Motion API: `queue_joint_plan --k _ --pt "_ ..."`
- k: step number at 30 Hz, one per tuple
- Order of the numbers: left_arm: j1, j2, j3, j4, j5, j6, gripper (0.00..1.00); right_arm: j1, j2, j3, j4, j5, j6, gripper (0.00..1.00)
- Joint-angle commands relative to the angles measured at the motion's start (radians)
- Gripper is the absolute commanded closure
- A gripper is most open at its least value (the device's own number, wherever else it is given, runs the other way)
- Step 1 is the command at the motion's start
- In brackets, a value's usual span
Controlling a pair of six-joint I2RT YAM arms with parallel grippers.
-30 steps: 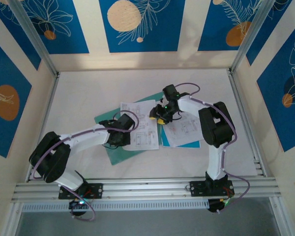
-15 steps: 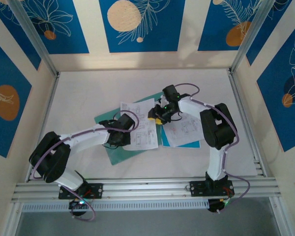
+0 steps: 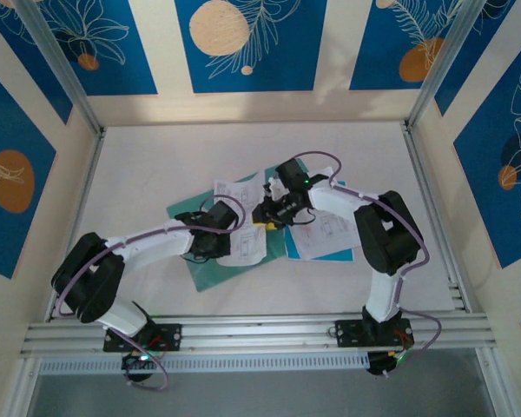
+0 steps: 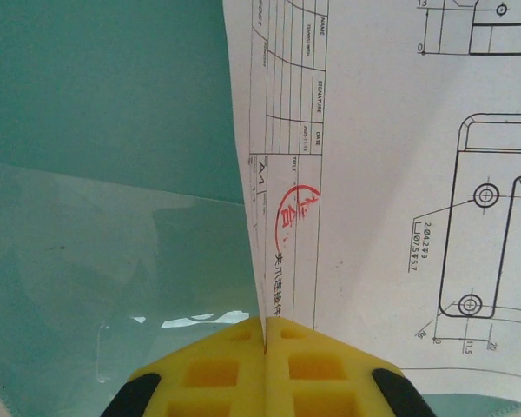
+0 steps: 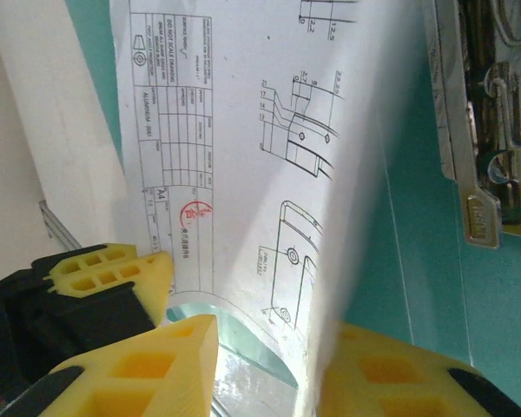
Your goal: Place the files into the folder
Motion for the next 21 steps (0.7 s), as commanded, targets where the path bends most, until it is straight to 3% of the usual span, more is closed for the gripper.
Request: queue_joint_plan --k 1,8,11,14,17,21 --pt "0.012 0.011 -0.005 0.001 0.007 0.023 1.00 0.015 -0.020 0.007 -0.056 0.044 -0.063 0.67" --pt "0.010 -0.020 -0.007 -0.008 -0.003 0.014 1.00 0.069 0.059 0.080 -0.127 0.158 -0.145 0.87" --pt "0.011 -0.062 -0.013 -0.021 -0.006 -0.003 0.77 0.085 0.040 0.064 -0.126 0.260 -0.155 0.99" --pt "0.024 -0.117 -0.026 -0.051 -0.006 -0.032 0.51 0.077 -0.043 0.031 -0.122 0.364 -0.161 1.00" --pt "0.069 -0.181 -0.078 -0.070 0.032 -0.080 0.50 0.069 -0.136 0.025 -0.151 0.475 -0.206 1.00" --pt "0.154 -0.258 -0.194 -0.040 0.111 -0.145 0.60 0.072 -0.217 0.028 -0.198 0.600 -0.290 1.00"
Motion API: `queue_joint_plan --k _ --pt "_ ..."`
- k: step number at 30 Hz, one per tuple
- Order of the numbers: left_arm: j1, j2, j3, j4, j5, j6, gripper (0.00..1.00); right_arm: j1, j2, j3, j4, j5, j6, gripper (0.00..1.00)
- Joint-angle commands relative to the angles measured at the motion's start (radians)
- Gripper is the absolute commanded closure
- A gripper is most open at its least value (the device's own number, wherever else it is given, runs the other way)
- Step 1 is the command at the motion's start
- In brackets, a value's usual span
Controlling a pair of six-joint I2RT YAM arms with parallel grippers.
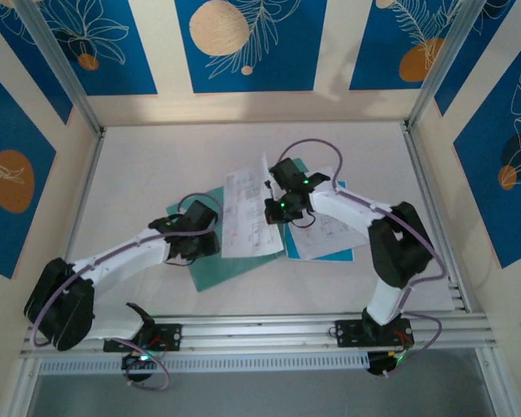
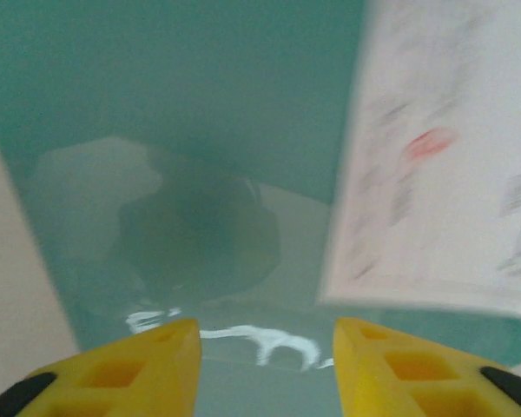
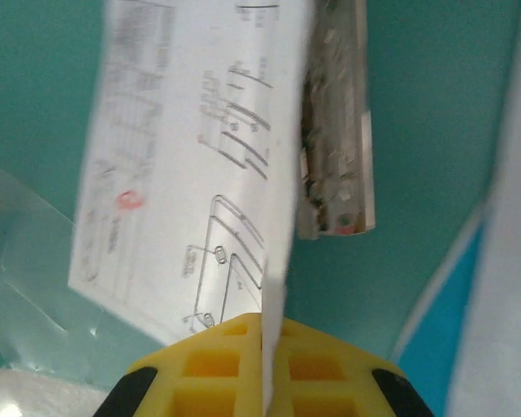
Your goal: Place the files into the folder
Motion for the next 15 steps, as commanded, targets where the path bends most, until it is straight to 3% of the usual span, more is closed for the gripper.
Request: queue_joint_plan --k 1,7,15 --pt "0.062 -0.041 -0.090 -0.025 0.077 -0.071 0.62 0.000 -0.086 -0.002 -0.058 0.159 -0.097 1.00" --pt "0.129 -0.055 -0.155 -0.033 0.066 -0.096 0.78 0.020 -0.173 -0.049 -0.041 0.254 -0.196 1.00" --pt "0.185 -0.031 -0.207 -0.016 0.049 -0.078 0.89 0.050 -0.239 -0.087 -0.063 0.301 -0.280 1.00"
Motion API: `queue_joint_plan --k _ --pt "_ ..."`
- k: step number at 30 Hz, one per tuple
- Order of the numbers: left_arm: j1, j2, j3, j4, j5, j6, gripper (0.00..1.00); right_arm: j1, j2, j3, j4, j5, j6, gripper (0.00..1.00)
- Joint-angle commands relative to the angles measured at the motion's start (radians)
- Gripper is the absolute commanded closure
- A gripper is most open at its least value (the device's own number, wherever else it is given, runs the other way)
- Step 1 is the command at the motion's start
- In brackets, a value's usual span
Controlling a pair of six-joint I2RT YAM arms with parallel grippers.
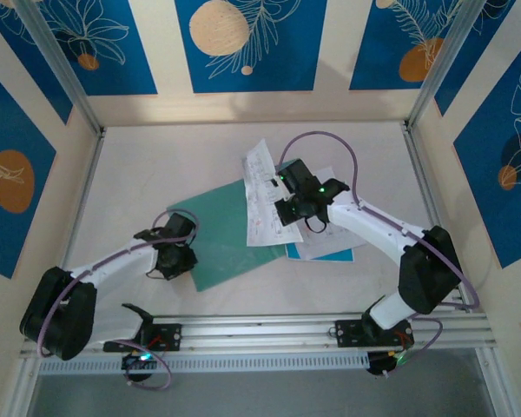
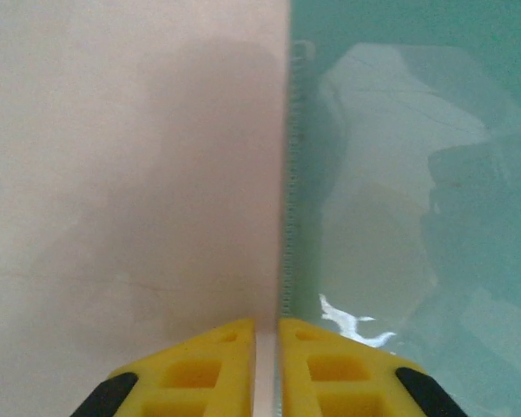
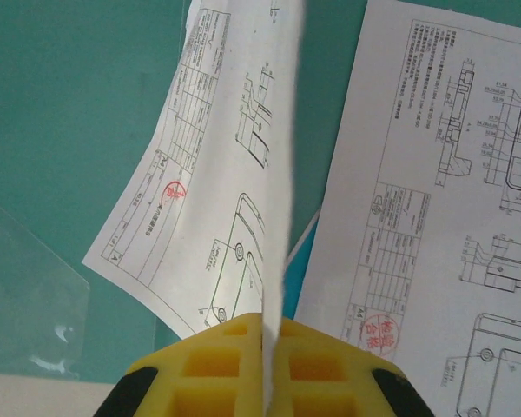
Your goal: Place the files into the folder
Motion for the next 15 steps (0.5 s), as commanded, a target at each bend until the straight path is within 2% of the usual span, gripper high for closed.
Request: queue_joint_plan --k 1,15 --pt "0.018 0.011 -0.026 0.002 -0.002 0.002 0.90 0.009 -0.043 -0.011 -0.038 0.036 -0.051 1.00" --pt "0.019 0.019 -0.038 0.027 0.002 -0.003 0.97 0.007 -0.064 -0.063 0.007 -0.183 -0.019 1.00"
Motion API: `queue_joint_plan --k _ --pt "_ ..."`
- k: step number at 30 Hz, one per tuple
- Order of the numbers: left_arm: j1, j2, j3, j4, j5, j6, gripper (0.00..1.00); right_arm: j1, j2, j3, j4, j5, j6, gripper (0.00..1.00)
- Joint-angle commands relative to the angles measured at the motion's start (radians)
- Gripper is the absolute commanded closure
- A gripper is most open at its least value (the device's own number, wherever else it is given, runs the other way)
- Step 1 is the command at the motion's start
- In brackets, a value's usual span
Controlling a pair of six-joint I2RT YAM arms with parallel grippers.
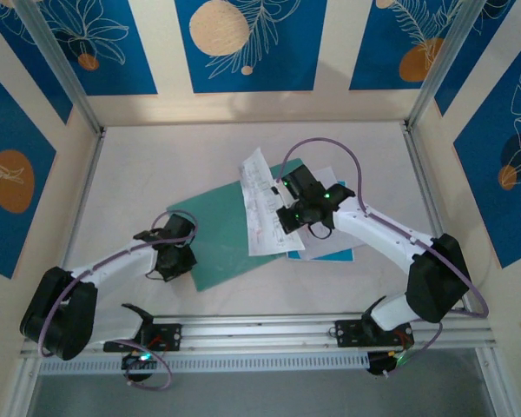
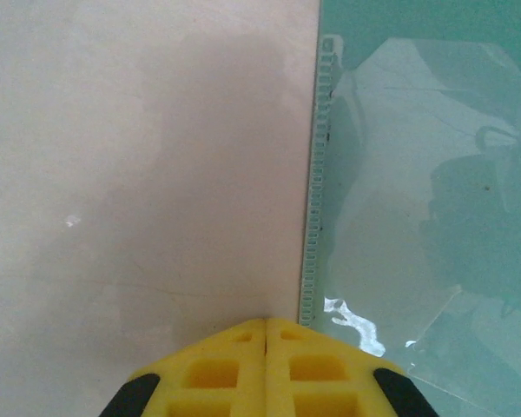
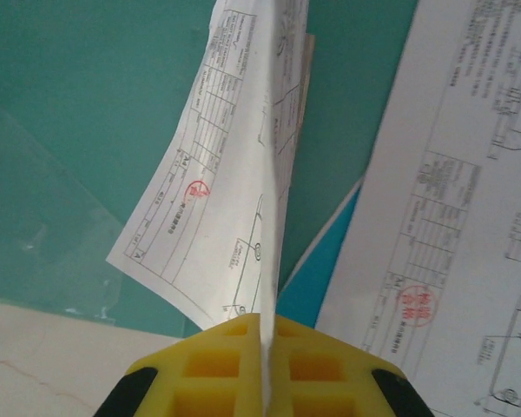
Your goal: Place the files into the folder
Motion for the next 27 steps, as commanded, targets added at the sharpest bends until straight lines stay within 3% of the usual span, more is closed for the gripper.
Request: queue_joint_plan --k 1,14,27 --pt "0.013 0.016 -0.028 0.013 0.001 -0.003 0.97 -0.011 -0.003 -0.012 0.026 -0.105 0.001 1.00" --pt "0.026 -0.012 -0.047 0.006 0.022 -0.007 1.00 -0.093 0.092 0.005 0.067 -0.389 -0.005 1.00" --pt "0.092 -0.071 -0.096 0.008 0.087 -0.014 1.00 -0.123 0.298 0.085 0.147 -0.558 -0.043 1.00"
